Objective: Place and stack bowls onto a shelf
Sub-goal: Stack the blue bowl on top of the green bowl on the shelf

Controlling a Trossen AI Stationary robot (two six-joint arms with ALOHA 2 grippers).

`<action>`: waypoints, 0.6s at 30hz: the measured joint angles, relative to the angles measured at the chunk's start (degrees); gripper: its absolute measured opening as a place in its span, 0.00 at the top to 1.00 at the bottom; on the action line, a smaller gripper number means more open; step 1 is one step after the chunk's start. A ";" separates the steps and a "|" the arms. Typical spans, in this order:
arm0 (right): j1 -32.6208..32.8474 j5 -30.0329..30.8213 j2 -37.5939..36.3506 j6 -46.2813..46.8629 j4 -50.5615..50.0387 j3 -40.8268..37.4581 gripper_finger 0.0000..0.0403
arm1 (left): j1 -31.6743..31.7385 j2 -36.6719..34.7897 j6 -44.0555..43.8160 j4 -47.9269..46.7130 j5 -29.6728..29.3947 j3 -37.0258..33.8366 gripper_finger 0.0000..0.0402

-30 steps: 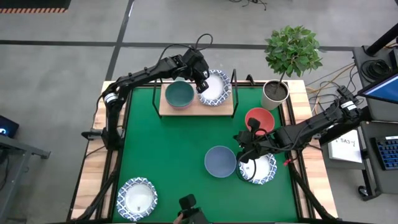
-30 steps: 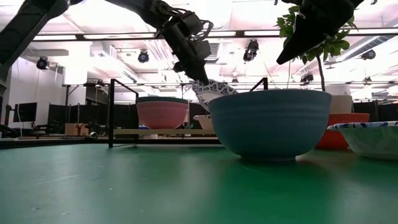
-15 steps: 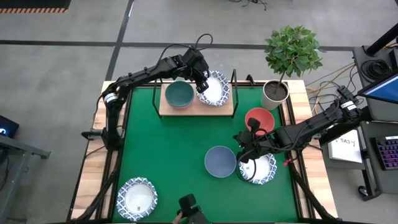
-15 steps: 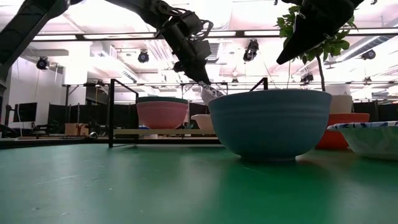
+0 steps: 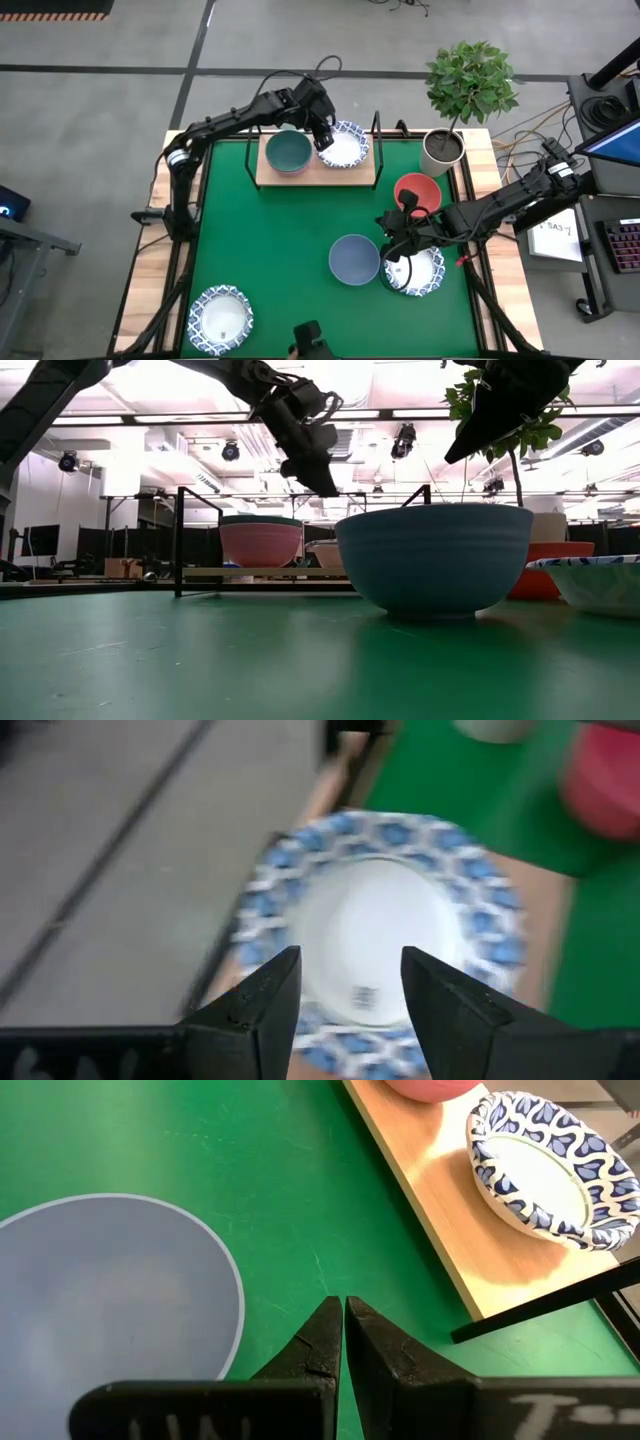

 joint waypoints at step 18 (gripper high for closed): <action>-0.02 0.00 0.02 -0.86 0.12 0.00 0.98 | -16.31 -5.02 0.01 -21.66 3.04 -0.13 0.67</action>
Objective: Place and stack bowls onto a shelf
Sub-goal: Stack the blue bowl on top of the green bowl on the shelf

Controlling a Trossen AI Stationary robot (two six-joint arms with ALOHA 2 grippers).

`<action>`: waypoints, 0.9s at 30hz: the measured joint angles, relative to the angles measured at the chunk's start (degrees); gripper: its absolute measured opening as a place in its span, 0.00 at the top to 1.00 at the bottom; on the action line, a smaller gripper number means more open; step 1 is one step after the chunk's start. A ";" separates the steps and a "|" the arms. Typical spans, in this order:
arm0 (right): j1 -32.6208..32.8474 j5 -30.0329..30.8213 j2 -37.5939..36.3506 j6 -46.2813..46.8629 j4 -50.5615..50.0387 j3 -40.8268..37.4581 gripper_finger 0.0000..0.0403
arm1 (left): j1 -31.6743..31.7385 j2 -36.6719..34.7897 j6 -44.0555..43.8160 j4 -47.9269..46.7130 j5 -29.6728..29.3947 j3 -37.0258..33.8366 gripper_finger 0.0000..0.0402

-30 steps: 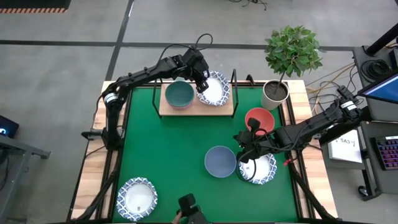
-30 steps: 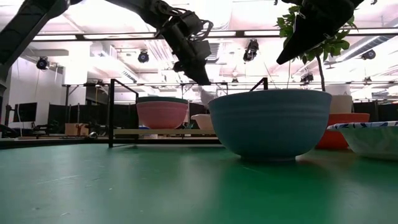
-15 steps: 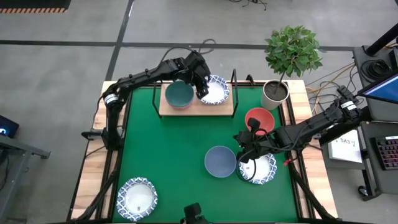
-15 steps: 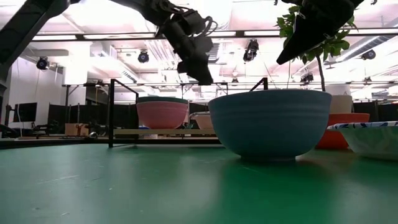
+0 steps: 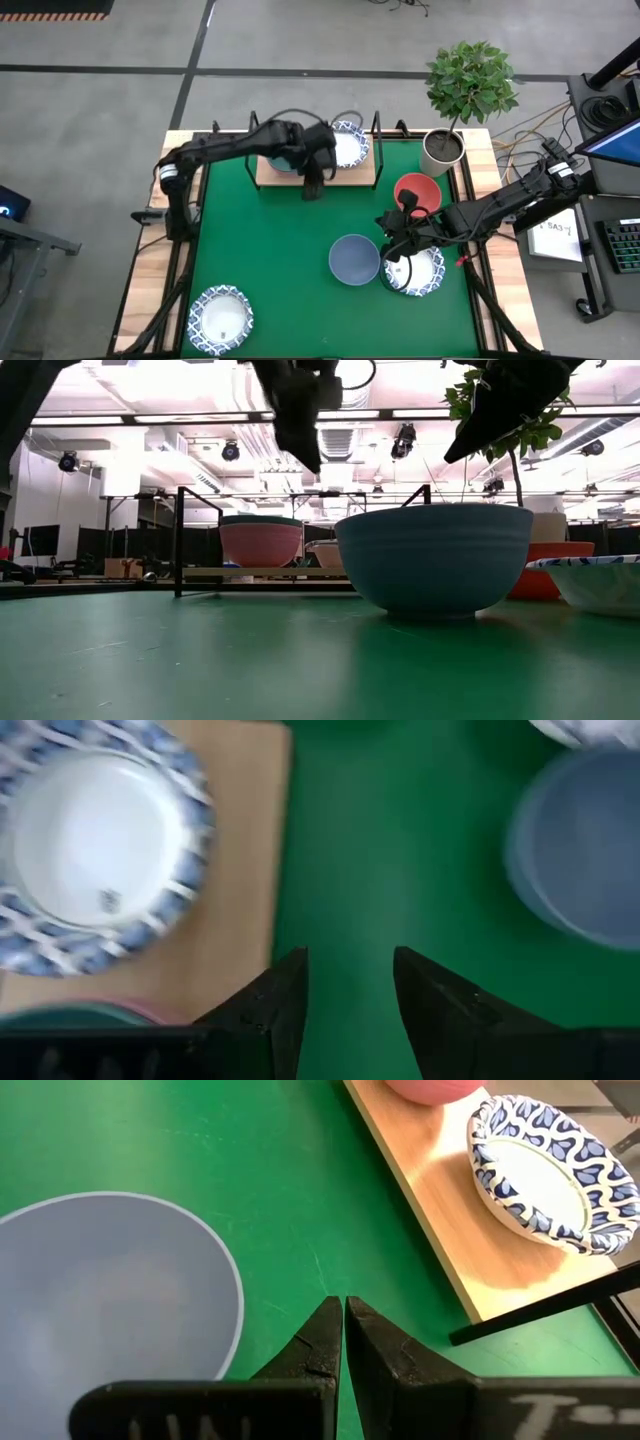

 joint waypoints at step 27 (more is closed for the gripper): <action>-0.02 0.01 0.02 -0.72 0.39 0.00 0.98 | -17.31 -2.50 -17.84 42.13 -0.44 -28.03 0.67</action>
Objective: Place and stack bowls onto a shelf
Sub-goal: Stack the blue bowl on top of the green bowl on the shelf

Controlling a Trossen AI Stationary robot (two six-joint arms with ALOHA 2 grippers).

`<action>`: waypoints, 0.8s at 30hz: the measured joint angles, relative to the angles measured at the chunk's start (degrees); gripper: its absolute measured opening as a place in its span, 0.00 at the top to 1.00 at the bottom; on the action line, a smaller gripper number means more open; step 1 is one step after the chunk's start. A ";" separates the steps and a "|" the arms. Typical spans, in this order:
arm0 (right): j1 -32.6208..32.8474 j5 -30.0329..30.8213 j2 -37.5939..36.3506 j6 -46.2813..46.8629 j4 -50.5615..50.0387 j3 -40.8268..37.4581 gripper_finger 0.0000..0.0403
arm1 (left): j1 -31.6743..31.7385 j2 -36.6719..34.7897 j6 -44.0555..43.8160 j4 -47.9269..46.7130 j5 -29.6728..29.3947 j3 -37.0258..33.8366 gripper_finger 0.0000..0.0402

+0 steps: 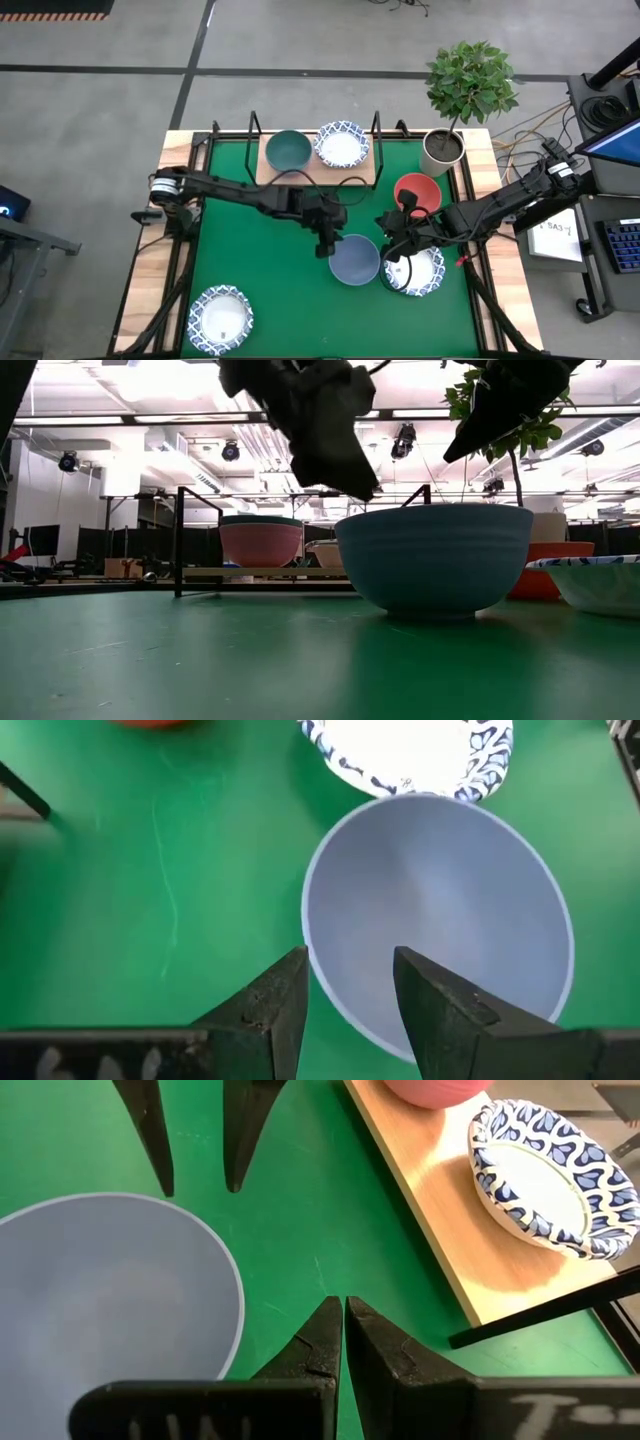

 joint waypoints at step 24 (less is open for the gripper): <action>-0.13 0.12 -0.04 -3.97 2.99 0.04 0.98 | -0.74 0.62 -7.81 14.90 -2.49 -13.23 0.67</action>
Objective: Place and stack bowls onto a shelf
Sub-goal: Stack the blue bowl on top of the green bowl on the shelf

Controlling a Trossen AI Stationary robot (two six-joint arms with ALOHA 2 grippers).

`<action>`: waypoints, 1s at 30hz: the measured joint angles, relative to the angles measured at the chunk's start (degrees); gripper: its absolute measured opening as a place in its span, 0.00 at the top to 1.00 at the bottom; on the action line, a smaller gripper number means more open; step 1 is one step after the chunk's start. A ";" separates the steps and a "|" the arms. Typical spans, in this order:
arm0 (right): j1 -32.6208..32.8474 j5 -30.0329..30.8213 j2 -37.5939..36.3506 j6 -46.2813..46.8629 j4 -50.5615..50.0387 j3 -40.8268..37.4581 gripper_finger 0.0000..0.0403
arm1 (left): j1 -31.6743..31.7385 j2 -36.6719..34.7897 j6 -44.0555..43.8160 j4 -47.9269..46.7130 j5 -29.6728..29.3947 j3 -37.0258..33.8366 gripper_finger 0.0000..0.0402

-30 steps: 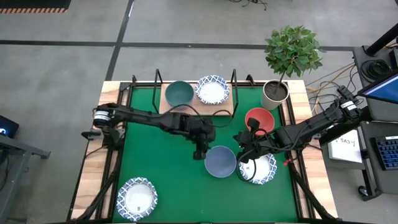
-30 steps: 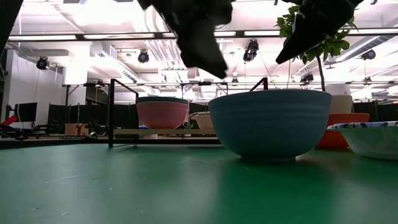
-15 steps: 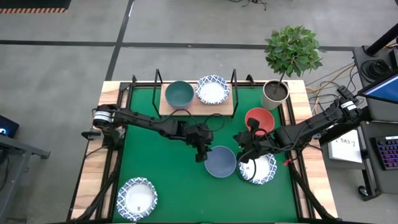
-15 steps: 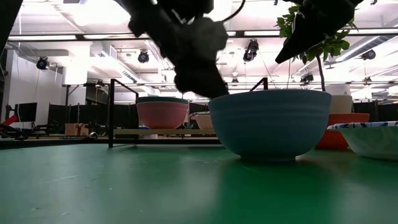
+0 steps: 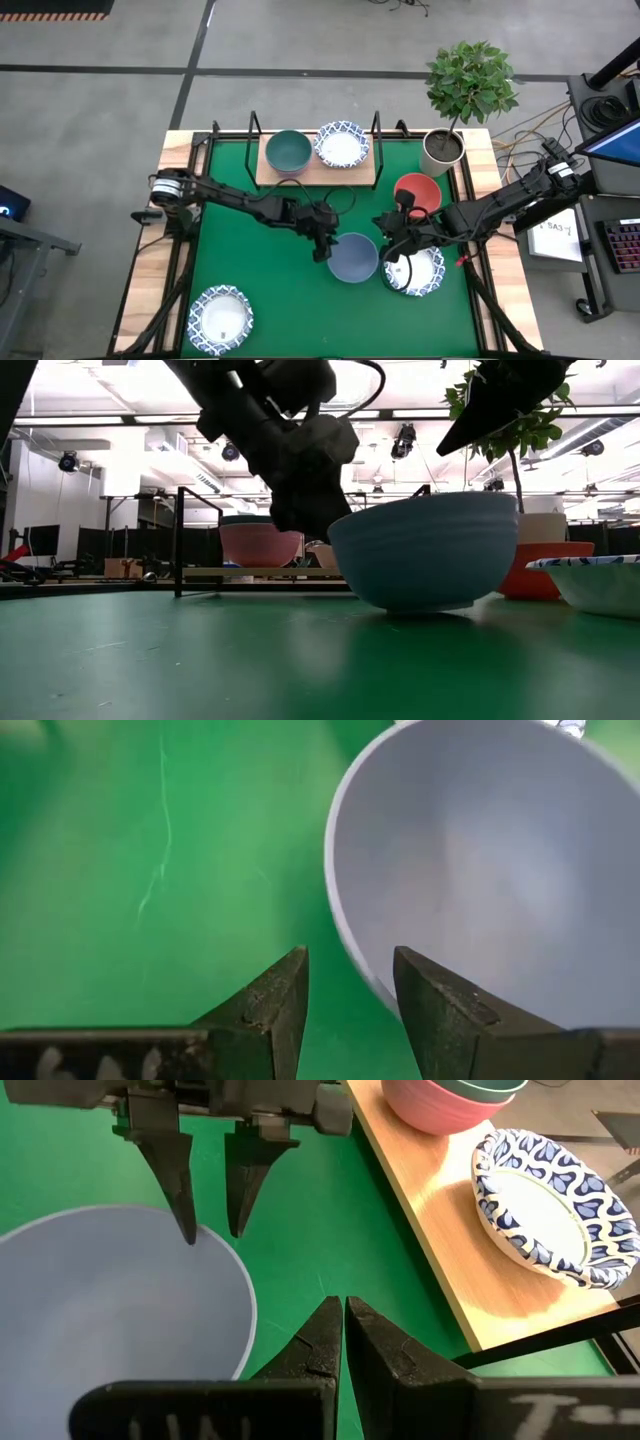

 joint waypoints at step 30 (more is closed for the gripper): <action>0.00 -0.11 -0.02 0.00 -0.04 0.00 0.98 | 4.64 -12.06 2.79 -13.07 4.51 1.17 1.00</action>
